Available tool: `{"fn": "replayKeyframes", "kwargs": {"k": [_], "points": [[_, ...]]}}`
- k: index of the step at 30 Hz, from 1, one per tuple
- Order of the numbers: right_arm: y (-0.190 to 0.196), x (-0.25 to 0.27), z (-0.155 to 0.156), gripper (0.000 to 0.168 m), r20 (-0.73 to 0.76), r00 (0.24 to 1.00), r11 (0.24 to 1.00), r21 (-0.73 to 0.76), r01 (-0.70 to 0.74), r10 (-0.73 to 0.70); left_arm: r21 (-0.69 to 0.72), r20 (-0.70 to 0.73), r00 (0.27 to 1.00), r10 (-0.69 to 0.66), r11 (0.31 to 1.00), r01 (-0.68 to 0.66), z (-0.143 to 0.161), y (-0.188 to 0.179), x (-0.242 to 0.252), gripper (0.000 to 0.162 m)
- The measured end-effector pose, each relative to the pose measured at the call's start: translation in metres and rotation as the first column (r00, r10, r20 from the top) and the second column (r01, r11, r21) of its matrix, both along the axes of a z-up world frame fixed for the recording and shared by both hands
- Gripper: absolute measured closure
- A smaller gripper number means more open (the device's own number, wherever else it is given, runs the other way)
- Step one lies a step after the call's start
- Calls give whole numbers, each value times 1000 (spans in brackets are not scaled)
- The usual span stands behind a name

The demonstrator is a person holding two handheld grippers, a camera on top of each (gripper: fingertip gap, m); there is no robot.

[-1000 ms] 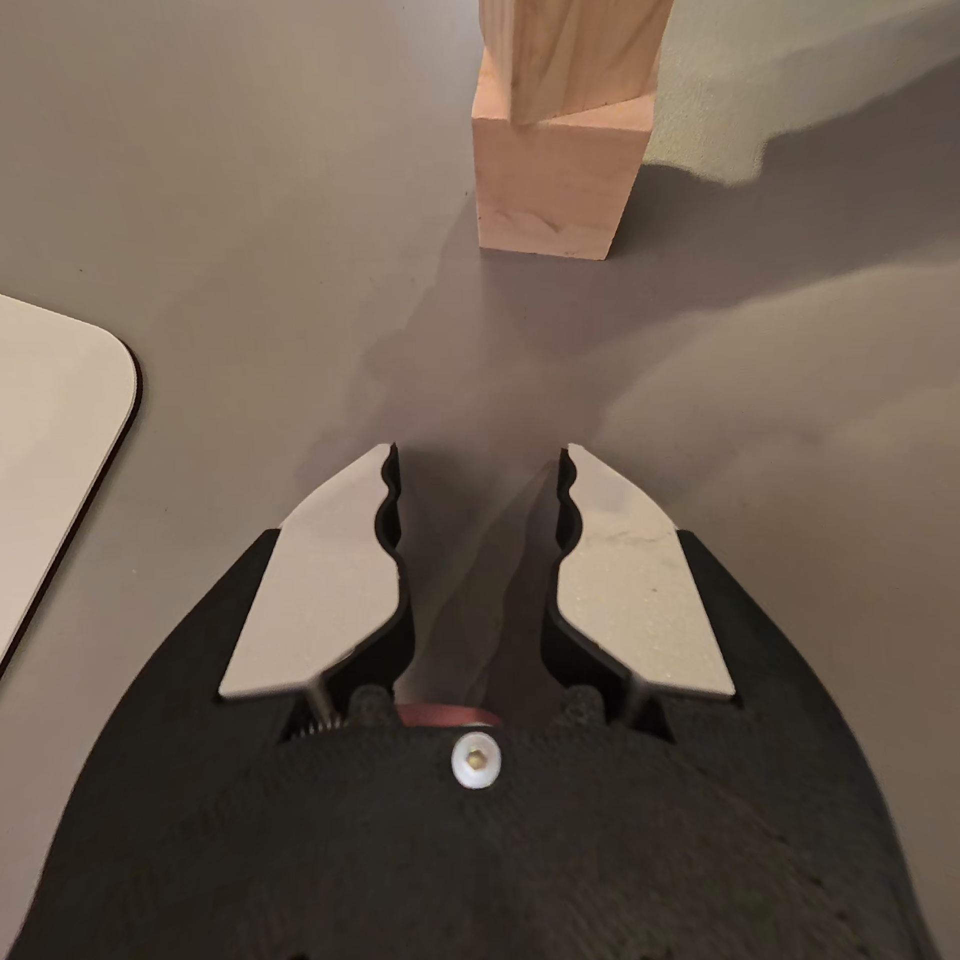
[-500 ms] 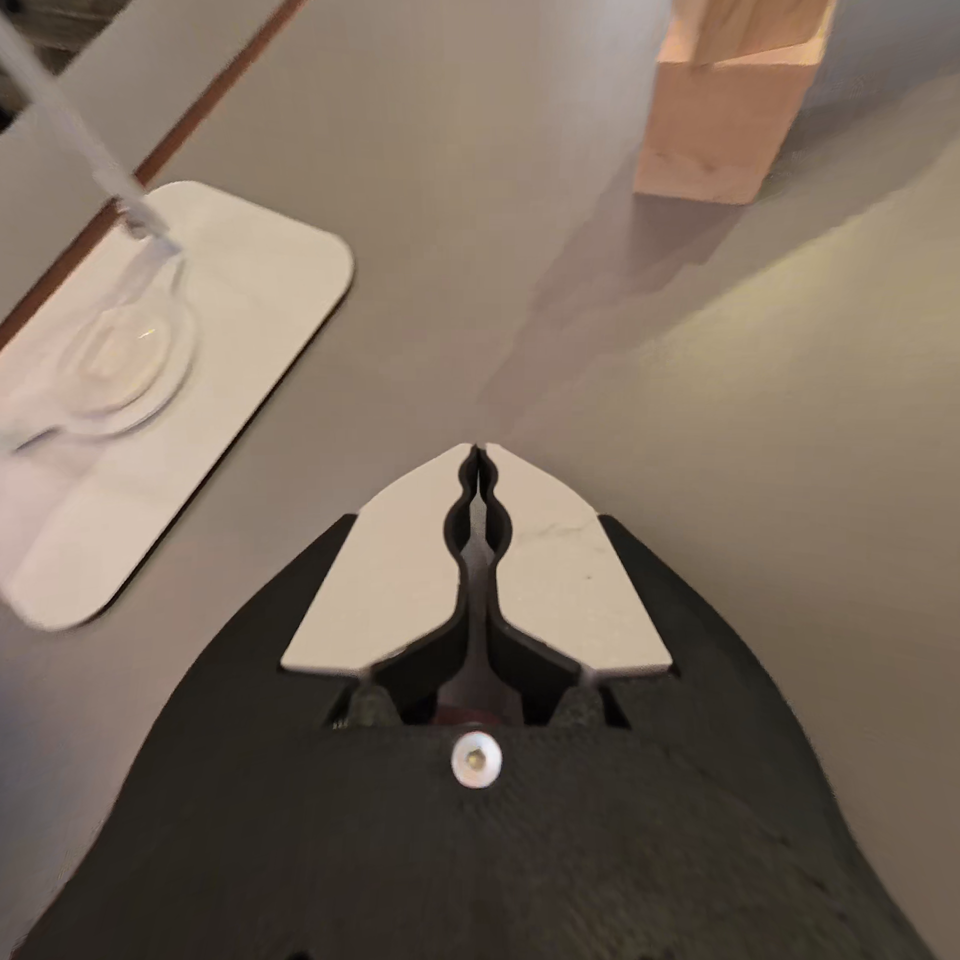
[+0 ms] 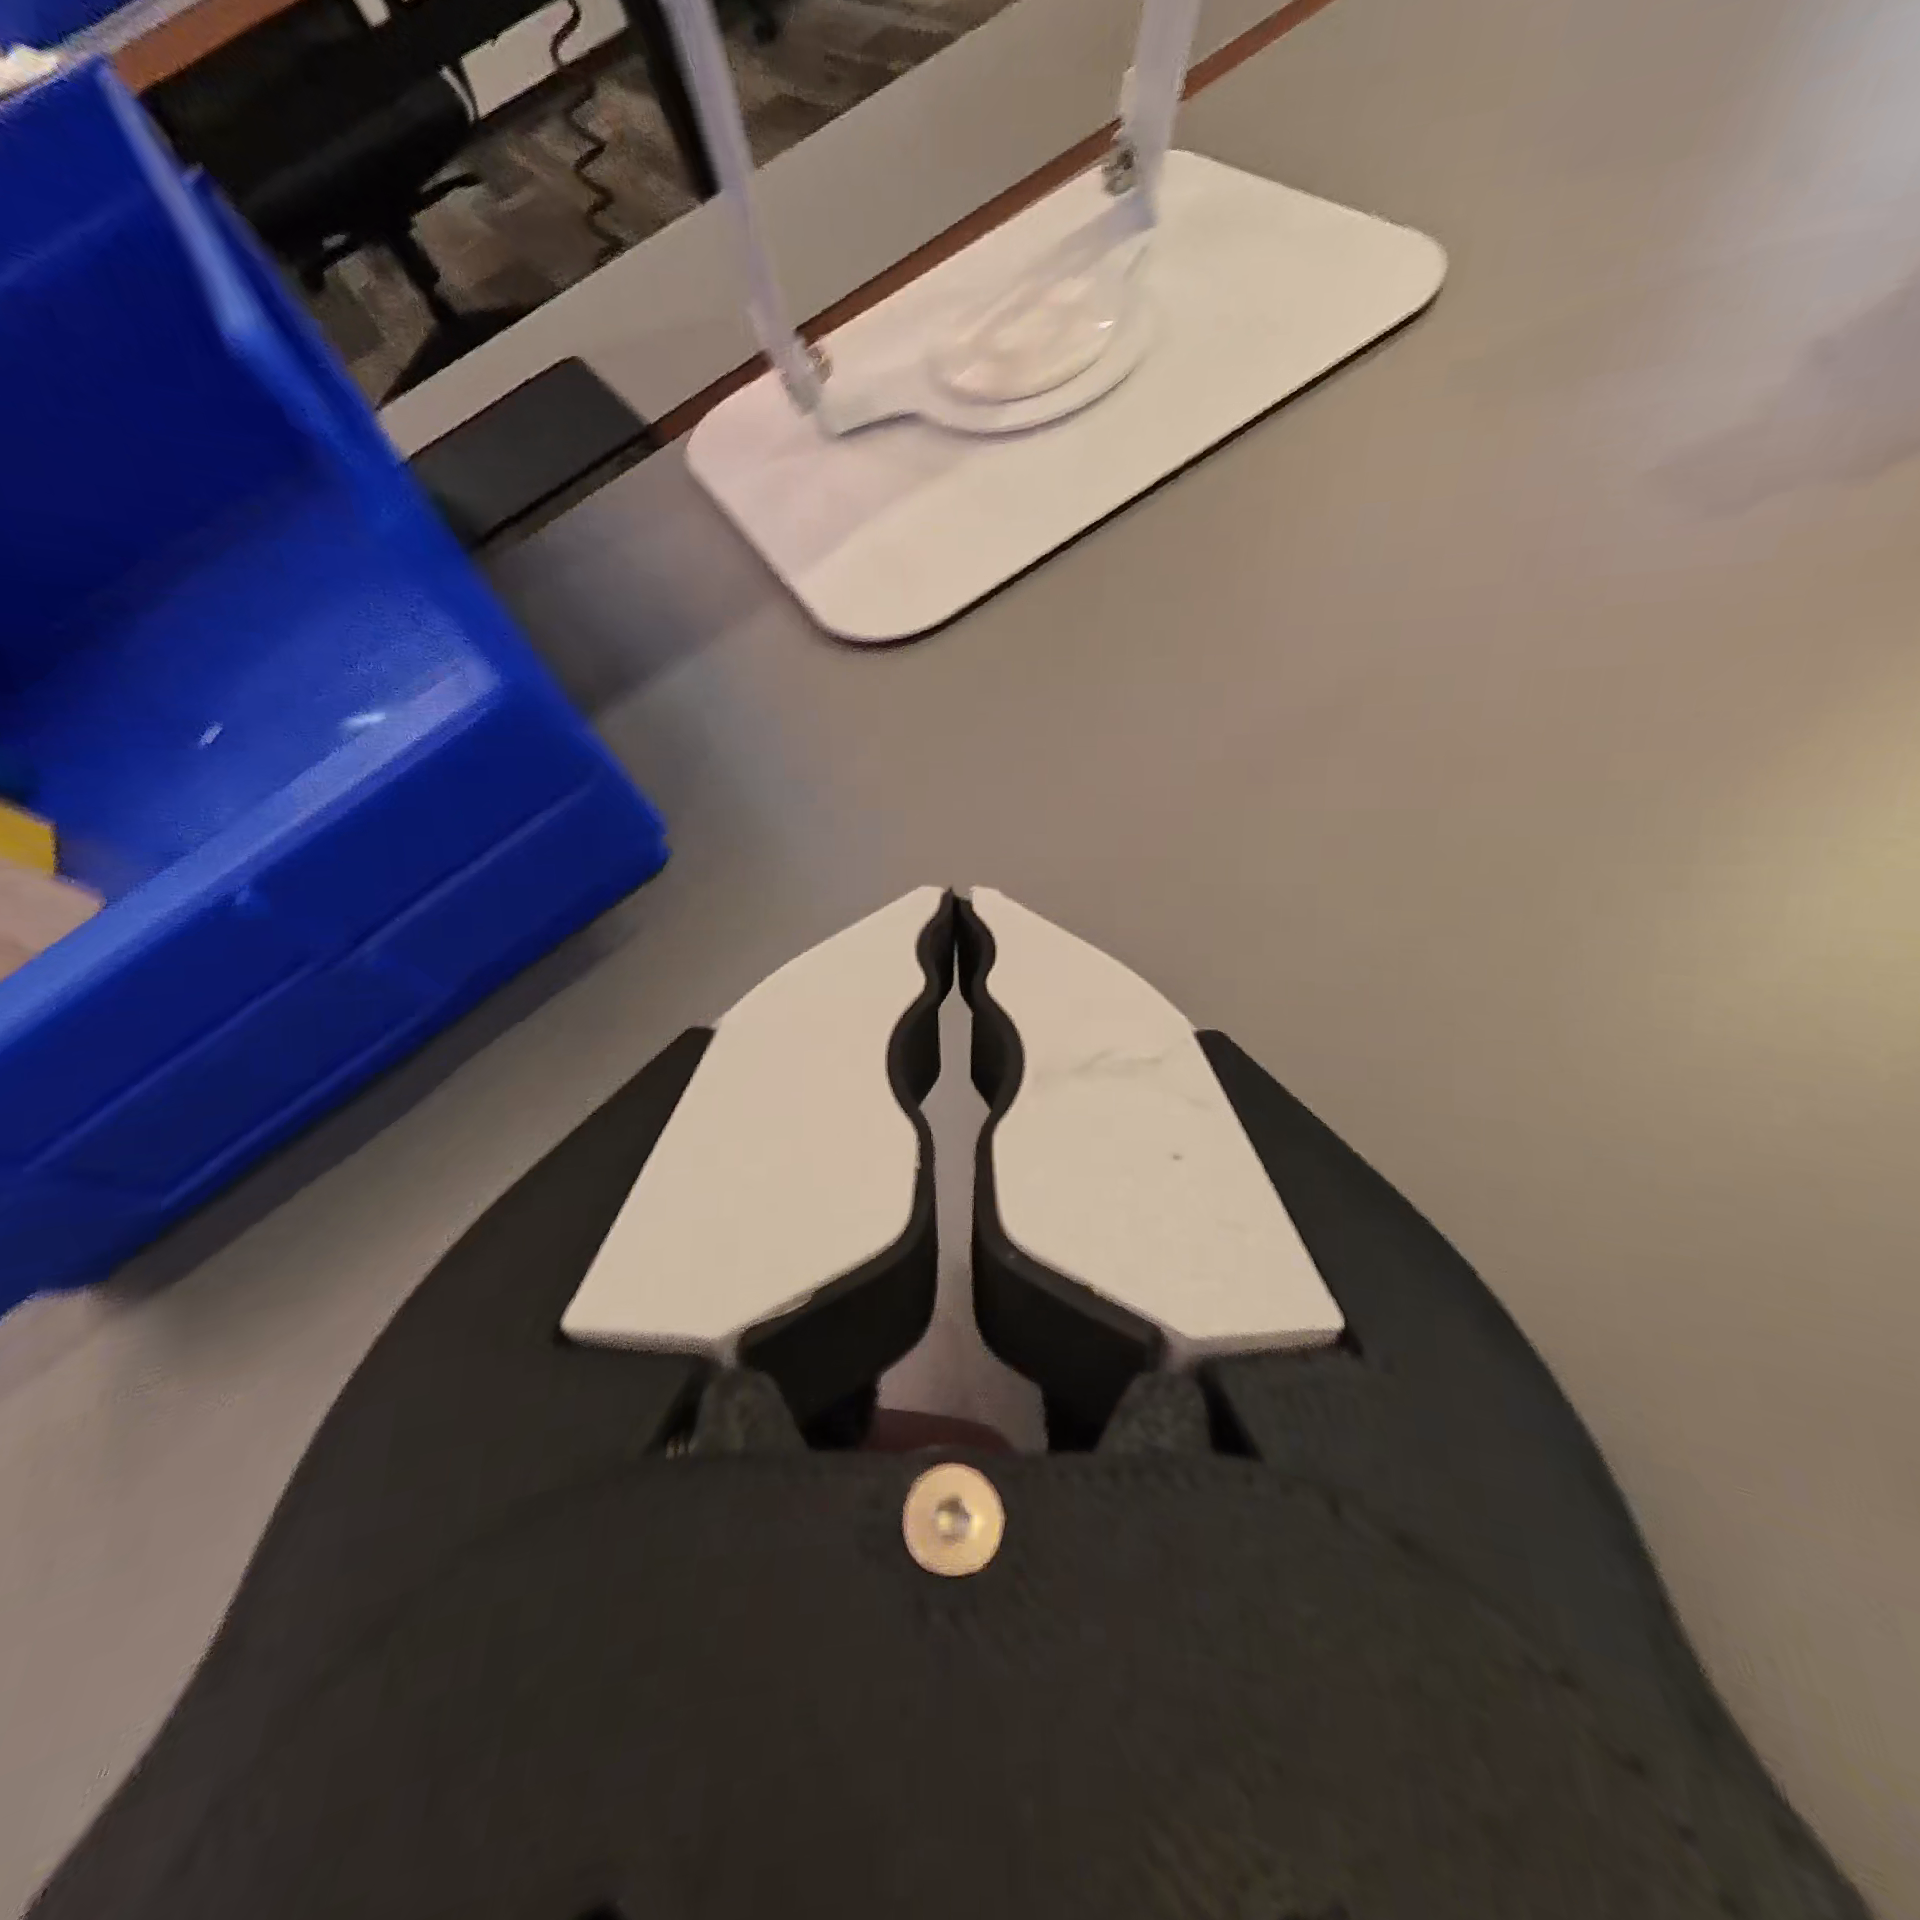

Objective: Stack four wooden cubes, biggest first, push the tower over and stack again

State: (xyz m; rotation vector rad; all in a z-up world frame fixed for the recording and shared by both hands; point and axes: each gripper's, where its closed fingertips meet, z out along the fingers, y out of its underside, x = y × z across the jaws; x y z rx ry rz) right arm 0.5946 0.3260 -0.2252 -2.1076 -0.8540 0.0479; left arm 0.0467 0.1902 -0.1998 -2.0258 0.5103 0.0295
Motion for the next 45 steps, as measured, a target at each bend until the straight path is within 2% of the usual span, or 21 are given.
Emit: {"fn": "replayKeyframes", "kwargs": {"k": [3, 7, 10, 12, 13, 15, 16, 18, 22, 26, 29, 34, 40, 41, 44, 45], "points": [[1, -1, 7, 168, -90, 996, 1000, -8, 19, -20, -4, -43, 998, 49, 999, -49, -3, -9, -25, 162], [0, -1, 24, 168, -141, 989, 998, 26, 49, -45, -50, -94, 995, 37, 998, -42, -13, -11, -27, 162], [-4, -24, 39, 168, -172, 985, 998, 56, 39, -29, -38, -120, 992, 35, 998, -39, -13, -12, -26, 162], [-13, -72, 38, 168, -146, 988, 998, 56, -32, 39, -36, -104, 994, 37, 998, -41, -11, -12, -27, 162], [-27, -118, 36, 168, -141, 982, 992, 45, -122, 127, -32, -93, 995, 42, 998, -45, -10, -12, -28, 162], [-64, -215, 30, 168, -23, 950, 949, 70, -308, 311, -28, -65, 997, 52, 998, -54, -8, -11, -30, 162], [-84, -255, 30, 168, -42, 915, 916, 57, -398, 401, -10, -52, 996, 70, 997, -70, -5, -11, -34, 162], [-95, -284, 31, 168, -66, 894, 897, 52, -440, 442, 6, -38, 994, 101, 995, -101, -2, -15, -46, 162], [-85, -257, 27, 168, -56, 902, 903, 27, -428, 429, 50, -15, 984, 177, 983, -176, 6, -27, -81, 162], [-80, -224, 18, 168, -52, 908, 910, 17, -415, 415, 101, 77, 964, 254, 960, -261, 18, -34, -117, 162], [-67, -210, 27, 168, -91, 916, 921, 37, -389, 391, 151, 121, 941, 315, 931, -331, 27, -42, -139, 162], [-61, -187, 47, 168, -203, 910, 932, 65, -356, 361, 157, 135, 934, 331, 923, -350, 28, -49, -155, 162], [-59, -172, 37, 168, -193, 913, 933, 38, -359, 359, 157, 184, 956, 227, 954, -256, 33, -69, -154, 162], [-60, -172, 35, 168, -190, 909, 928, 34, -370, 370, 151, 182, 965, 187, 965, -216, 34, -74, -149, 155], [-62, -174, 31, 168, -177, 902, 918, 24, -395, 393, 161, 195, 981, 7, 986, -39, 40, -94, -125, 100], [-63, -176, 30, 168, -175, 900, 915, 20, -403, 400, 143, 199, 979, -52, 989, 23, 38, -102, -117, 96]]}}
